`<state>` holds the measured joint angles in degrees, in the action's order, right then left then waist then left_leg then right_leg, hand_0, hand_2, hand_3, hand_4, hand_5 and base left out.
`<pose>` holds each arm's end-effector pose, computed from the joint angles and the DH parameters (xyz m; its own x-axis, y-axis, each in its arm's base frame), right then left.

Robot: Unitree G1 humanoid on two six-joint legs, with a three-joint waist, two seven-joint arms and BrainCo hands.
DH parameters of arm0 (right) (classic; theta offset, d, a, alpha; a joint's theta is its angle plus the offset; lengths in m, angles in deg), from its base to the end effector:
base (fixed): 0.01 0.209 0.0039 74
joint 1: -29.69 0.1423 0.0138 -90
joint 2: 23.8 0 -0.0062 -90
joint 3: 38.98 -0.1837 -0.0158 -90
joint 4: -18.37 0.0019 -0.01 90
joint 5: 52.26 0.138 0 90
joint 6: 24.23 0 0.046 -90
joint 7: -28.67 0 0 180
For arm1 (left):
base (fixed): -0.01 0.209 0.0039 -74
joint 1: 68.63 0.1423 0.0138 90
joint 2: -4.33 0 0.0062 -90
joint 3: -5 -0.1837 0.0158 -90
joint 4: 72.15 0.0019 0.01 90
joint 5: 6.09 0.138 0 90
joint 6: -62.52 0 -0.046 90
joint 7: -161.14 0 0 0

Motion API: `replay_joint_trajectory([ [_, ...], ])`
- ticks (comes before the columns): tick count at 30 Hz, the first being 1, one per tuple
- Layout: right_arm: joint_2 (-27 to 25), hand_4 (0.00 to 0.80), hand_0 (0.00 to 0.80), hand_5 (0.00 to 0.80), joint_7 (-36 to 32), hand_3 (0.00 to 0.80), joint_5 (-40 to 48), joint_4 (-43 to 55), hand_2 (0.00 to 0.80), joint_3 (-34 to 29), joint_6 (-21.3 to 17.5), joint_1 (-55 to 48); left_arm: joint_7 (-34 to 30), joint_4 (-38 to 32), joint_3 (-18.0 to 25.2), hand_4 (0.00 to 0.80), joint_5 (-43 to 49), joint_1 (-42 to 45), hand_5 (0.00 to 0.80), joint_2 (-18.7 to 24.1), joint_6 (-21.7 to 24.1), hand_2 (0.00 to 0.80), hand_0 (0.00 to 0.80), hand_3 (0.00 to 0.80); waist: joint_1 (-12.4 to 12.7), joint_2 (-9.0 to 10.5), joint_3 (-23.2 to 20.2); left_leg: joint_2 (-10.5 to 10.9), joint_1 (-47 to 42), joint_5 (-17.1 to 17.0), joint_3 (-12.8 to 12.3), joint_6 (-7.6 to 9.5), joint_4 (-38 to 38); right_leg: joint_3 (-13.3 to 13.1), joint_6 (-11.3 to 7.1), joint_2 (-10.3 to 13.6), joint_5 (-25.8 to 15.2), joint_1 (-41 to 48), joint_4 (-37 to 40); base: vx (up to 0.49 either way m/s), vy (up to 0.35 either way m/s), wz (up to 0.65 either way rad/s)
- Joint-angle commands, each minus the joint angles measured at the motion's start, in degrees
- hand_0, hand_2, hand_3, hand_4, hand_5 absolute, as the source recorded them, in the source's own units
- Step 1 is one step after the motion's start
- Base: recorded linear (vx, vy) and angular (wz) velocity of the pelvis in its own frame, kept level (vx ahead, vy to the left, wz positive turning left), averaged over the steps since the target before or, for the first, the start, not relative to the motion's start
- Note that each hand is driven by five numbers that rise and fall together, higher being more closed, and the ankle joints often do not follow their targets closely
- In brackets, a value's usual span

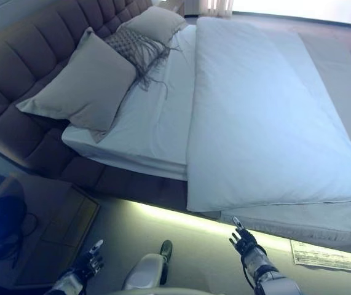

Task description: Make the bed neatly

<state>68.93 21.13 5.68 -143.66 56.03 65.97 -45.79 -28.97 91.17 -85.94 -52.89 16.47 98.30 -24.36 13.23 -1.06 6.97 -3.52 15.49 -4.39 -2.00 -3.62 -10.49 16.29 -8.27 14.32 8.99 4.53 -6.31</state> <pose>0.1589 -0.2184 -0.0900 0.6156 -0.0677 -0.7852 0.5841 0.7081 0.3969 0.0964 0.2709 -0.0962 0.5136 0.2111 -0.8316 -0.5896 0.7910 -0.1633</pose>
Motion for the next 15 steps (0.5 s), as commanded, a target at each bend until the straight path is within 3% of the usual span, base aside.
replay_joint_trajectory([
  [1, -3.0, 0.000, 0.000, 0.000, 1.2, 0.000, -0.1, 5.3, 0.000, -2.0, -0.6, 2.3, -1.2, 1.2, 0.3, 0.000, 1.6, -0.6, 0.000, 0.9, 1.8, 0.000, 0.000, 0.000, -0.3, 0.11, 3.1, -5.0, 3.9, -2.8, 3.3, -4.05, -3.9, -0.9, -0.27, 4.1, -6.4, 7.3, 2.8, 0.199, 0.114, -0.08],
  [4, -3.9, 0.000, 0.000, 0.000, 2.7, 0.000, -1.7, 4.6, 0.000, -2.6, 1.0, 3.3, -2.2, 2.0, 1.2, 0.000, 0.9, 0.6, 0.000, 0.5, 2.5, 0.000, 0.000, 0.000, -0.8, 0.02, 3.1, -5.0, 3.4, -0.3, 2.7, -3.86, -7.4, -1.9, -0.39, 5.9, -7.1, 7.1, 1.7, 0.238, 0.170, -0.21],
  [7, -4.4, 0.000, 0.000, 0.000, 2.9, 0.000, -2.0, 3.2, 0.000, -3.7, 2.0, 2.3, -3.5, 2.4, 2.7, 0.000, 2.4, 1.0, 0.000, 0.8, 1.4, 0.000, 0.000, 0.000, -1.4, 0.23, 2.2, -3.9, 2.2, 2.7, 1.8, -2.19, -9.5, -3.5, -0.42, 7.1, -6.9, 7.7, -0.8, 0.319, 0.196, -0.18],
  [10, -4.7, 0.000, 0.000, 0.000, 1.3, 0.000, -0.1, 1.7, 0.000, -5.2, 0.8, -0.8, -3.8, 2.1, 0.7, 0.000, 3.0, 0.5, 0.000, 1.3, 0.5, 0.000, 0.000, 0.000, -2.9, 0.80, 1.8, -0.7, -1.5, 4.2, 0.9, 1.39, -7.2, -8.1, -0.87, 9.9, -16.4, 0.9, -16.4, 0.274, 0.169, 0.02],
  [12, -4.7, 0.000, 0.000, 0.000, -0.1, 0.000, 0.3, 1.0, 0.000, -5.8, 0.1, -2.6, -3.8, 1.5, -0.1, 0.000, 3.3, 0.6, 0.000, 1.6, -0.5, 0.000, 0.000, 0.000, -5.6, 0.11, 2.9, 0.9, -5.6, 5.1, 0.2, 3.91, -5.1, -11.9, 0.93, 6.2, -17.2, -8.9, -24.8, 0.273, 0.118, 0.32],
  [14, -4.6, 0.000, 0.000, 0.000, -0.6, 0.000, 2.1, 0.5, 0.000, -6.0, -0.5, -2.8, -3.1, 0.6, -0.5, 0.000, 0.5, 0.8, 0.000, 1.5, -0.6, 0.000, 0.000, 0.000, -7.4, -0.18, 3.8, 0.8, -7.8, 5.0, -0.9, 4.41, -2.9, -10.8, 2.04, 3.5, -16.5, -14.9, -22.6, 0.142, -0.067, 0.11],
  [15, -4.4, 0.000, 0.000, 0.000, -0.5, 0.000, 2.9, 0.3, 0.000, -6.5, -1.5, -1.8, -2.5, -0.5, -0.7, 0.000, -1.4, 0.5, 0.000, 1.0, -0.2, 0.000, 0.000, 0.000, -7.7, -0.03, 5.3, 0.8, -7.8, 5.7, -1.5, 4.16, -2.9, -9.6, 1.90, 4.4, -17.3, -17.3, -19.4, -0.054, -0.210, -0.01],
])
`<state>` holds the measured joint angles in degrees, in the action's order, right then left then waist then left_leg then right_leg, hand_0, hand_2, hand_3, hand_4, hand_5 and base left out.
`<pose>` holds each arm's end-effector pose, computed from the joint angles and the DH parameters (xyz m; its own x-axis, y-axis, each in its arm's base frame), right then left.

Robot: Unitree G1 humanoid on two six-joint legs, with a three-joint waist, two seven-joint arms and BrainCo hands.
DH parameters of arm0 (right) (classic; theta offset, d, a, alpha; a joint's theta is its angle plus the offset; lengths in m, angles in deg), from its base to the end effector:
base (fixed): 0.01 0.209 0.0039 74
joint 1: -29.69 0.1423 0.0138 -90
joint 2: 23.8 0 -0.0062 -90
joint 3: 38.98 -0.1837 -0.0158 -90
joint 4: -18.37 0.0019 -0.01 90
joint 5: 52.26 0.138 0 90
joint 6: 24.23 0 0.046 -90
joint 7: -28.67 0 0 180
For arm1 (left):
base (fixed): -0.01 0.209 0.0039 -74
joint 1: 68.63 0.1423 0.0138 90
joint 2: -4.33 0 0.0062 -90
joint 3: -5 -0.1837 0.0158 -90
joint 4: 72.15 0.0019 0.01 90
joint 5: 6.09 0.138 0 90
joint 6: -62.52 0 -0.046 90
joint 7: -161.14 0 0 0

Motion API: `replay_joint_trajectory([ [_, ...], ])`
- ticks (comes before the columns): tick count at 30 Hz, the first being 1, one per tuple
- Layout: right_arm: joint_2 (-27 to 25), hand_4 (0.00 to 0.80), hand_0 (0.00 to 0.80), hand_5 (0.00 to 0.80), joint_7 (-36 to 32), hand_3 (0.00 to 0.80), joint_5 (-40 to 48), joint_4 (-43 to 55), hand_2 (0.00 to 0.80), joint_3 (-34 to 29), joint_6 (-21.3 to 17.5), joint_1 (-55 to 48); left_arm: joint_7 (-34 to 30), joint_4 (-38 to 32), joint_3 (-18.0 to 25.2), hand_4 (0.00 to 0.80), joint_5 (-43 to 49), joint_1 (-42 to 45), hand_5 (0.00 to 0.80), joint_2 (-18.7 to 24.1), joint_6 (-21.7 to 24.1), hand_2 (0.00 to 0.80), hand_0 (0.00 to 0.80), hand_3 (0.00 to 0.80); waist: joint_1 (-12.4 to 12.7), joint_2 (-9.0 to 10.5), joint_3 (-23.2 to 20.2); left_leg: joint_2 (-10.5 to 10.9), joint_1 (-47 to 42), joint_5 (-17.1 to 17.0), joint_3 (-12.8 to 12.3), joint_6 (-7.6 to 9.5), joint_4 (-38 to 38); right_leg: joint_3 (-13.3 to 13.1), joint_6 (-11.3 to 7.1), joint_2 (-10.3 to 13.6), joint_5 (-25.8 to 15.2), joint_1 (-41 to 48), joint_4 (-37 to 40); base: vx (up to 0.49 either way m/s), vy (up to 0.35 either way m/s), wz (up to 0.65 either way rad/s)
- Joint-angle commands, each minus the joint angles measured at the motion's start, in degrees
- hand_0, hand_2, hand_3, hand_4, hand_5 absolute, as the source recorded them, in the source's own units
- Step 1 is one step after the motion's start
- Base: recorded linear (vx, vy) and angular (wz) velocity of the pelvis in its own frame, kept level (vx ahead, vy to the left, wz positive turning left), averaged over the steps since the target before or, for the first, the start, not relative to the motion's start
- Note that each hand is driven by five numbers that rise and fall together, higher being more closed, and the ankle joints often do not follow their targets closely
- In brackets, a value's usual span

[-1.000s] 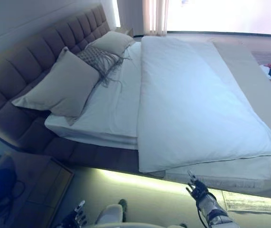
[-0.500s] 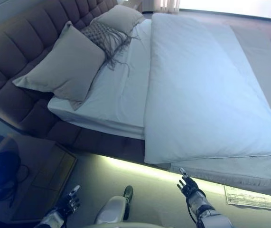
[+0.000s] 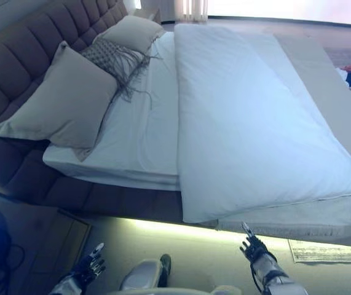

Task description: Make the bed neatly

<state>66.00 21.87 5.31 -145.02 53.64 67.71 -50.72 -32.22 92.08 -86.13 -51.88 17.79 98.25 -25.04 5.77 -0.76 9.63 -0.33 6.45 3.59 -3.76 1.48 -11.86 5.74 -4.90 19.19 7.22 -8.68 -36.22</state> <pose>0.1239 -0.2417 -0.0982 0.5072 -0.1347 -0.8512 0.6773 0.6731 0.2971 0.0848 0.2710 -0.0994 0.5034 0.1605 -0.8490 -0.5643 0.8052 -0.1824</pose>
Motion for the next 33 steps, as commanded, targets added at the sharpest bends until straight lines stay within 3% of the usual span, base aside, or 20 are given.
replay_joint_trajectory([
  [1, -1.4, 0.000, 0.000, 0.000, -0.6, 0.000, 4.4, 1.3, 0.000, -4.7, -4.1, 4.8, 1.2, -2.4, -0.5, 0.000, -3.1, -1.5, 0.000, 0.7, 0.8, 0.000, 0.000, 0.000, -0.2, -0.16, 4.1, -2.5, 1.8, -1.4, -0.3, -1.24, -2.3, 1.9, -1.85, 0.1, -16.4, -5.8, 13.2, -0.179, -0.260, -0.01],
  [3, -1.6, 0.000, 0.000, 0.000, 2.3, 0.000, 6.3, 0.3, 0.000, -6.2, -6.3, 10.3, 1.8, -3.7, 0.1, 0.000, -3.9, -3.9, 0.000, 0.1, 2.1, 0.000, 0.000, 0.000, -0.5, 0.44, 7.8, -2.8, 4.0, 1.7, -1.4, -2.00, -5.7, 3.4, -3.05, 0.6, -18.9, -9.9, 19.4, -0.288, -0.319, 0.01],
  [5, -1.9, 0.000, 0.000, 0.000, 4.7, 0.000, 6.0, -0.3, 0.000, -6.7, -6.7, 13.4, 3.6, -3.9, 1.7, 0.000, -4.4, -4.9, 0.000, -0.6, 2.3, 0.000, 0.000, 0.000, -0.4, 0.38, 8.9, -4.9, 7.1, 3.5, -1.3, -2.55, -10.6, 2.6, -2.65, -0.3, -14.9, -8.5, 19.3, -0.138, -0.248, 0.18],
  [8, -2.6, 0.000, 0.000, 0.000, 7.8, 0.000, 4.9, -0.5, 0.000, -7.3, -7.8, 13.2, 4.1, -3.3, 1.5, 0.000, -3.4, -3.9, 0.000, -2.2, 2.9, 0.000, 0.000, 0.000, -0.7, 0.49, 8.2, -6.7, 6.6, 0.9, -0.5, -4.94, -9.0, 3.4, -2.66, -1.7, -13.1, -5.2, 22.6, 0.082, -0.122, 0.47],
  [10, -3.7, 0.000, 0.000, 0.000, 9.1, 0.000, 4.6, -0.8, 0.000, -7.6, -7.5, 13.3, 3.7, -2.8, 1.3, 0.000, -3.3, -3.7, 0.000, -2.6, 3.1, 0.000, 0.000, 0.000, -0.8, 0.09, 8.1, -7.3, 5.3, -0.3, -0.1, -5.59, -6.7, 3.5, -2.66, -2.3, -12.9, -4.2, 24.1, 0.100, -0.059, -0.25],
  [19, -7.0, 0.000, 0.000, 0.000, 10.6, 0.000, 8.0, -2.2, 0.000, -7.2, -7.4, 19.4, -0.3, -5.0, 0.1, 0.000, -8.0, -5.2, 0.000, -2.0, 3.9, 0.000, 0.000, 0.000, -1.2, -2.89, 10.8, -6.2, 5.4, -0.3, 0.7, -6.21, -5.2, 4.2, -3.84, -0.3, -12.0, -8.4, 20.9, 0.014, 0.003, -0.14],
  [26, -12.0, 0.000, 0.000, 0.000, 8.5, 0.000, 9.9, -3.1, 0.000, -6.7, -2.9, 23.7, -1.9, -15.2, 0.1, 0.000, -19.2, -8.1, 0.000, -0.9, 3.2, 0.000, 0.000, 0.000, -1.6, -4.24, 15.7, -6.0, 13.4, 1.3, 1.2, -6.66, -10.8, 2.1, -3.87, 0.0, -11.0, -16.5, 16.3, -0.073, -0.043, 0.04],
  [33, -17.0, 0.000, 0.000, 0.000, 2.7, 0.000, 10.0, -2.0, 0.000, -5.6, -1.3, 28.3, -1.7, -23.4, -2.4, 0.000, -25.9, -9.8, 0.000, -1.0, 3.7, 0.000, 0.000, 0.000, -1.6, -5.38, 18.6, -5.6, 21.5, 2.3, 1.6, -6.69, -15.5, 1.1, -3.10, -0.8, -9.9, -23.9, 12.3, -0.101, 0.001, 0.04],
])
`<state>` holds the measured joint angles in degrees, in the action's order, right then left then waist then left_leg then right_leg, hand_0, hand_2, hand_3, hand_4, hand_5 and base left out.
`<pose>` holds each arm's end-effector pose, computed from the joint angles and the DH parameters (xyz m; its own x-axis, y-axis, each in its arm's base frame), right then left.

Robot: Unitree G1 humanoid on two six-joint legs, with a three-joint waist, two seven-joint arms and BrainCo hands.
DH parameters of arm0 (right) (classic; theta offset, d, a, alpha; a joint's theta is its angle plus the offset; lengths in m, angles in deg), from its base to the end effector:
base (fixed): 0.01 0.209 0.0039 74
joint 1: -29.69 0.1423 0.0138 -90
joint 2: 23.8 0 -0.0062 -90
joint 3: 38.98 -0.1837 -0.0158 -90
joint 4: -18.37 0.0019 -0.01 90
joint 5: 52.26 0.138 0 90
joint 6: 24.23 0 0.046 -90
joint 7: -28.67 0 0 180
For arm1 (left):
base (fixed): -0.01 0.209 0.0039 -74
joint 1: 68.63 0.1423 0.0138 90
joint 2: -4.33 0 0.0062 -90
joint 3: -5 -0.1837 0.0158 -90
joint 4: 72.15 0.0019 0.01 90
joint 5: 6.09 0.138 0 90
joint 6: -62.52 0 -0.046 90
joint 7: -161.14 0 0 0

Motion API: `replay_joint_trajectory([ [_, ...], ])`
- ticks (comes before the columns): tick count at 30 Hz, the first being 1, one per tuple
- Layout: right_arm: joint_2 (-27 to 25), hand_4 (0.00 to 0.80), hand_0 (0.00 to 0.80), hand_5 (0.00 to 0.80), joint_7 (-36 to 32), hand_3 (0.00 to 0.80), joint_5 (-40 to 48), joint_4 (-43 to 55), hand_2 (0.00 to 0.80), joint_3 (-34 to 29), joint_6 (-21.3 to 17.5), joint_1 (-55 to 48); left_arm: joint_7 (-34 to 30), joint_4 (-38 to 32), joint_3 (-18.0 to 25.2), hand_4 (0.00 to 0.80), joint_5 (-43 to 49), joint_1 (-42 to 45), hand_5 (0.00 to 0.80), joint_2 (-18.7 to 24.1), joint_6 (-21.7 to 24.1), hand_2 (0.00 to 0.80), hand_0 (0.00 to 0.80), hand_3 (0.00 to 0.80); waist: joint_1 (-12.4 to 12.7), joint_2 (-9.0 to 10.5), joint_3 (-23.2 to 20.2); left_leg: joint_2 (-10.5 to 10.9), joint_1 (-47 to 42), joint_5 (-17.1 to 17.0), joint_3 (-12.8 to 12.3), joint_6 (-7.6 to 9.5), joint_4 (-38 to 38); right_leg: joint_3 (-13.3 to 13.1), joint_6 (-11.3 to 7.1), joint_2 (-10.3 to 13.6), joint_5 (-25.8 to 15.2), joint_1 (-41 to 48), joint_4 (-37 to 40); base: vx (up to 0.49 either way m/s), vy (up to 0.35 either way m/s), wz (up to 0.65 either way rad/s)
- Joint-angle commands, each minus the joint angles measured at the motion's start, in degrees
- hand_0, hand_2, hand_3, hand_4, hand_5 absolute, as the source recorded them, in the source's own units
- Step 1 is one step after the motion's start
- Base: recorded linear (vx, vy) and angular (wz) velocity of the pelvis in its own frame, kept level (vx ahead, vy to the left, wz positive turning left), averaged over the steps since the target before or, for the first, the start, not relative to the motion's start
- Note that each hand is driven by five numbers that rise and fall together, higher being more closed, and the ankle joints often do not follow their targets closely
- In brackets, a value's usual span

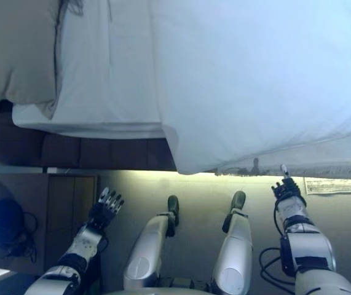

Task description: Make the bed neatly

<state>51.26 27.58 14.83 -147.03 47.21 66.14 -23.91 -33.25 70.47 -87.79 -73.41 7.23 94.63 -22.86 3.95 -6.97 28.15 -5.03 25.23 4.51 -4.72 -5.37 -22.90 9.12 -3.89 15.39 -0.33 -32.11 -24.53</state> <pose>0.2613 -0.3095 0.0261 0.7667 -0.4055 -0.4977 0.6394 0.5519 0.5354 0.2062 0.2290 -0.0465 0.9153 0.0528 -0.3994 -0.3387 0.6377 -0.6918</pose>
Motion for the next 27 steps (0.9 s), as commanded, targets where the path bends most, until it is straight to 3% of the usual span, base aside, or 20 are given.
replay_joint_trajectory([
  [1, -2.9, 0.000, 0.000, 0.000, -3.4, 0.000, -0.1, 0.0, 0.000, 1.1, 0.7, 2.3, -0.2, -2.8, -1.0, 0.000, -5.2, 0.5, 0.000, 2.8, 1.5, 0.000, 0.000, 0.000, 0.4, 0.69, 0.3, -1.1, 3.7, 2.0, 2.7, 0.10, -5.4, -2.5, -4.08, 2.9, -1.8, -1.4, -0.4, -0.047, -0.002, -0.02],
  [11, -10.3, 0.000, 0.000, 0.000, -3.5, 0.000, -1.5, 0.4, 0.000, 3.5, 2.0, 13.2, 2.2, -8.2, 0.1, 0.000, -10.6, -0.1, 0.000, 4.9, 0.7, 0.000, 0.000, 0.000, 2.6, 0.03, 1.6, -1.1, 12.4, 1.2, 4.3, 0.37, -8.4, -2.4, -2.87, 2.2, -0.5, -8.4, -4.7, -0.012, -0.049, 0.00],
  [24, -14.4, 0.000, 0.000, 0.000, -0.6, 0.000, -5.5, 2.5, 0.000, 9.6, 3.6, 25.9, -1.4, -12.3, 2.6, 0.000, -13.5, 3.6, 0.000, 5.7, 1.1, 0.000, 0.000, 0.000, 5.5, -1.77, 1.6, -0.2, 21.6, -1.1, 7.1, 1.05, -9.7, -2.6, -0.97, 1.6, 1.7, -17.6, -10.7, 0.033, -0.037, 0.09],
  [27, -15.1, 0.000, 0.000, 0.000, 0.4, 0.000, -5.1, 2.7, 0.000, 10.9, 3.8, 28.5, -2.0, -13.3, 3.3, 0.000, -13.9, 4.5, 0.000, 6.3, 0.9, 0.000, 0.000, 0.000, 6.4, -2.00, 1.6, 0.0, 22.8, -0.2, 8.0, 0.89, -10.1, -3.0, -1.38, 1.3, 3.3, -18.6, -12.0, 0.121, -0.060, 0.07],
])
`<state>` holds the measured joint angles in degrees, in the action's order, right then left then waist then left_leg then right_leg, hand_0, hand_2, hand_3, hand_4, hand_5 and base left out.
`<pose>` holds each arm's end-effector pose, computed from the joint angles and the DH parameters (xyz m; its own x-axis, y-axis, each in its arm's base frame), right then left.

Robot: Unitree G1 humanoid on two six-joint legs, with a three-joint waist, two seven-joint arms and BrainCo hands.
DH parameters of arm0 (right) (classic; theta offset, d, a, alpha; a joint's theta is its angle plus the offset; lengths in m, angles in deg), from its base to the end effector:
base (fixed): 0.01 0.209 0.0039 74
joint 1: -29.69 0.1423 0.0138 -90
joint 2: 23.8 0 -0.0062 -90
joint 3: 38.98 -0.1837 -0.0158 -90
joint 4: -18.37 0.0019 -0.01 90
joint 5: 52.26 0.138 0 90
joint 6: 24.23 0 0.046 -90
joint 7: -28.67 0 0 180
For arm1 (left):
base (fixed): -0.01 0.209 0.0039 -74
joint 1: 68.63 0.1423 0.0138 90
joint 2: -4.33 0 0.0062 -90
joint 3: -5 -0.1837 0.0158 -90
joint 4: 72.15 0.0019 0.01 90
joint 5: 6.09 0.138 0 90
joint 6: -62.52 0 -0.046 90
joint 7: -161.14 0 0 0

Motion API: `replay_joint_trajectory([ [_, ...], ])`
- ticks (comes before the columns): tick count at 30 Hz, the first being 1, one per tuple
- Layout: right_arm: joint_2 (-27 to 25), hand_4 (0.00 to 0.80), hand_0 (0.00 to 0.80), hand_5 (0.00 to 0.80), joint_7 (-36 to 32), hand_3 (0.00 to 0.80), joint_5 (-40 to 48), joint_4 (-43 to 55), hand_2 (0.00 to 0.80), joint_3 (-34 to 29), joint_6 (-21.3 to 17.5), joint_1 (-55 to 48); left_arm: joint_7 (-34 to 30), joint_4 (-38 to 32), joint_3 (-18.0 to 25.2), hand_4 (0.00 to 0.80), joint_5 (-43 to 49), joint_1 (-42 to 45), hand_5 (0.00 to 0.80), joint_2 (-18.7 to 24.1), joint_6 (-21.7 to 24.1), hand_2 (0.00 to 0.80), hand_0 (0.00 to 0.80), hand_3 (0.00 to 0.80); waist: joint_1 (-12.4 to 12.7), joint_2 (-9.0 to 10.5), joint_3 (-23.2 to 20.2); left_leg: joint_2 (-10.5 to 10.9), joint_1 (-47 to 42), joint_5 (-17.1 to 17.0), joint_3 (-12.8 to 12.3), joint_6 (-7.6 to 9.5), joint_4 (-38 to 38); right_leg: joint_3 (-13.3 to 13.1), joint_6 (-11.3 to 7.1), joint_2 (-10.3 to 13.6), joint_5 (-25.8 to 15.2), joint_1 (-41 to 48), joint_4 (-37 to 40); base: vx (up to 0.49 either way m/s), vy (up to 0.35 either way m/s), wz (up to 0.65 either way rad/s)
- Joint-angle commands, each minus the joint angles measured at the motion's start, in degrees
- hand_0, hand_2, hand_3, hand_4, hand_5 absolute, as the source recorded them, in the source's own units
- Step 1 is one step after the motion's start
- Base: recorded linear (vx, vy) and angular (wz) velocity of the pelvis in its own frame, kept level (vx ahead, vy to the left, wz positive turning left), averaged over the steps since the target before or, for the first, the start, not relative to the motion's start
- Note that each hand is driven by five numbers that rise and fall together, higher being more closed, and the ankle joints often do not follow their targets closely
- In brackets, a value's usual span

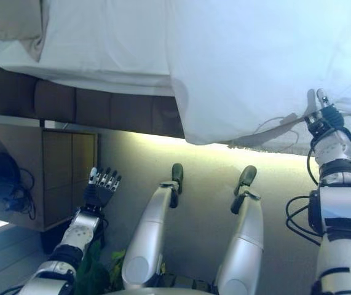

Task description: Make the bed neatly

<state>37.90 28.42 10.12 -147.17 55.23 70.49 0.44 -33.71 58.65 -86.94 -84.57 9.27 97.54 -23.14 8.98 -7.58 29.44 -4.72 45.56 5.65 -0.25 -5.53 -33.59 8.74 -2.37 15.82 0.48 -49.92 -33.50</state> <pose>0.3202 -0.3368 0.1811 0.8879 -0.4377 -0.1418 0.4448 0.7377 0.5078 0.2175 0.2384 -0.0196 0.9732 0.0765 -0.2169 -0.2244 0.5223 -0.8227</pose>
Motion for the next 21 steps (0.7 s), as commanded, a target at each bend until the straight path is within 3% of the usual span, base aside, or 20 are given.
replay_joint_trajectory([
  [1, -2.0, 0.000, 0.000, 0.000, -0.1, 0.000, -0.4, 2.8, 0.000, 3.1, -0.2, 4.9, -1.7, -1.7, 2.6, 0.000, -2.9, 2.9, 0.000, 3.6, 1.0, 0.000, 0.000, 0.000, 1.5, -1.43, 0.3, -0.3, 3.1, -1.5, 3.7, 1.04, 0.5, -2.7, -2.84, 0.9, 2.5, -1.3, -3.3, 0.029, -0.033, 0.09],
  [6, -2.6, 0.000, 0.000, 0.000, -1.1, 0.000, -0.9, 2.5, 0.000, 4.5, 1.2, 6.6, -2.9, -1.2, 3.0, 0.000, -2.7, 4.3, 0.000, 4.0, 0.0, 0.000, 0.000, 0.000, 1.8, -1.65, 0.4, -0.2, 5.0, -1.8, 4.4, 0.92, 0.1, -3.0, -2.59, 0.8, 2.5, -3.4, -4.0, 0.017, 0.000, 0.05],
  [10, -2.6, 0.000, 0.000, 0.000, -5.8, 0.000, -0.8, 4.1, 0.000, 5.0, -2.6, 6.9, -4.7, -1.3, 2.8, 0.000, -2.8, 5.7, 0.000, 4.0, -0.1, 0.000, 0.000, 0.000, 1.8, -1.85, 0.4, -0.4, 5.0, -2.0, 4.2, 0.84, 0.5, -2.8, -2.64, 1.0, 2.3, -3.4, -3.6, -0.001, 0.008, 0.00],
  [11, -2.5, 0.536, 0.536, 0.536, -7.1, 0.536, -0.8, 4.8, 0.536, 5.1, -3.9, 6.8, -5.1, -1.3, 2.8, 0.000, -2.7, 6.1, 0.000, 4.0, -0.3, 0.000, 0.000, 0.000, 1.8, -1.89, 0.4, -0.5, 4.9, -1.9, 4.2, 0.82, 0.4, -2.8, -2.64, 1.1, 2.4, -3.3, -3.6, -0.007, 0.050, -0.02],
  [12, -2.3, 0.800, 0.800, 0.800, -8.4, 0.800, -1.2, 5.6, 0.800, 5.2, -4.6, 6.7, -5.5, -1.3, 2.6, 0.000, -2.6, 6.5, 0.000, 4.1, -0.5, 0.000, 0.000, 0.000, 1.7, -1.95, 0.4, -0.6, 4.5, -1.9, 4.1, 0.76, 0.3, -2.8, -2.70, 1.2, 2.4, -3.0, -3.7, -0.007, 0.063, -0.03],
  [21, -1.3, 0.800, 0.800, 0.800, -14.6, 0.800, -0.8, 6.9, 0.800, 4.6, -4.1, 4.8, -6.8, -2.6, -1.3, 0.000, 1.9, 7.6, 0.000, 3.3, -1.2, 0.000, 0.000, 0.000, 1.0, -1.94, 0.3, -1.5, -1.5, -2.3, 2.3, 0.40, 2.7, -1.7, -3.19, 1.6, 1.6, 2.7, -0.4, -0.010, 0.072, -0.04],
])
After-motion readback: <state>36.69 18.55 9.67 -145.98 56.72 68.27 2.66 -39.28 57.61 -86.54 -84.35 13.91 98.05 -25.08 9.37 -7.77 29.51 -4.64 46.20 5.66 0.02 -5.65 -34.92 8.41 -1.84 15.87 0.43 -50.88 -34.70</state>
